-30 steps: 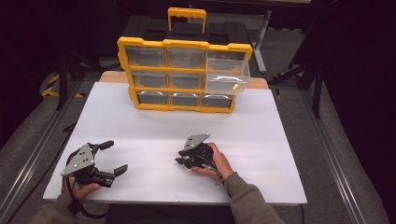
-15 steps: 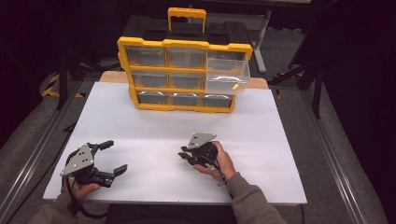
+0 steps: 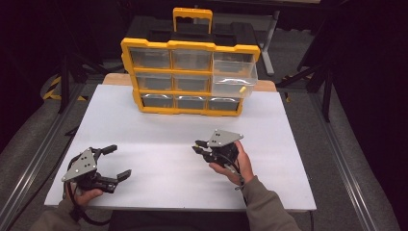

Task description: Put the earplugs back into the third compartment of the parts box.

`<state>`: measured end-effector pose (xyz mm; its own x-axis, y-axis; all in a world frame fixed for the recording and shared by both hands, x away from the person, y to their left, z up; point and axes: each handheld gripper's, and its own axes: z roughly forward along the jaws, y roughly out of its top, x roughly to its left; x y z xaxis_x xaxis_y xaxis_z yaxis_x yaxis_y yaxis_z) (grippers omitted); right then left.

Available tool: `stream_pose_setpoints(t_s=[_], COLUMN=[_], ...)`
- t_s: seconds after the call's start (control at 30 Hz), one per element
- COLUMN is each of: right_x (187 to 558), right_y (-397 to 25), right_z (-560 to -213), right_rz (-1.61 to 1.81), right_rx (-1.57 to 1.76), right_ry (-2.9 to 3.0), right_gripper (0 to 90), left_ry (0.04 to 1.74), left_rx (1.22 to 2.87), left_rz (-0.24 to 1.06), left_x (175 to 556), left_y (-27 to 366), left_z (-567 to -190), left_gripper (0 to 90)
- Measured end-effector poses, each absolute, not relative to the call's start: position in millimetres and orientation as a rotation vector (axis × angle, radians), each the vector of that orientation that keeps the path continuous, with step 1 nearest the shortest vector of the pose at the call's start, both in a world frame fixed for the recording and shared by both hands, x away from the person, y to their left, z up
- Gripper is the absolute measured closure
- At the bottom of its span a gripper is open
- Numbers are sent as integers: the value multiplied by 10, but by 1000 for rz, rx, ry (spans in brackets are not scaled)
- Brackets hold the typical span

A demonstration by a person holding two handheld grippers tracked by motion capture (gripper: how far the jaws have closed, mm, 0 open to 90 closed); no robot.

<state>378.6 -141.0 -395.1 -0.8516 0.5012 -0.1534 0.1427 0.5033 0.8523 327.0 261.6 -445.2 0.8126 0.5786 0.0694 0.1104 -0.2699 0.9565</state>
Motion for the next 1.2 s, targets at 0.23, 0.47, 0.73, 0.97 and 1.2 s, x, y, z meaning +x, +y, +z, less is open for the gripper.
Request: stream_pose_setpoints(t_s=[0.23,0.47,0.73,0.97,1.2], right_x=[3726,3671,3689,3716,3785], right_y=[-1545,-1727,-1905,-2022,-2107], right_z=[-3784,-3529,-3099,-2722,-2345], right_rz=[1310,1336,1358,1340,1298], right_rx=[537,545,530,529,537], right_ry=[2310,2223,2107,2028,1955], right_gripper=[765,765,764,762,761], left_ry=[530,529,527,531,532], left_rx=[1812,1814,1819,1815,1814], left_rz=[492,476,481,476,477], left_x=[3270,3280,3277,3279,3284], left_y=[2617,2615,2599,2613,2606], left_z=[-4451,-4463,-4459,-4464,-4466], left_gripper=[50,51,54,54,54])
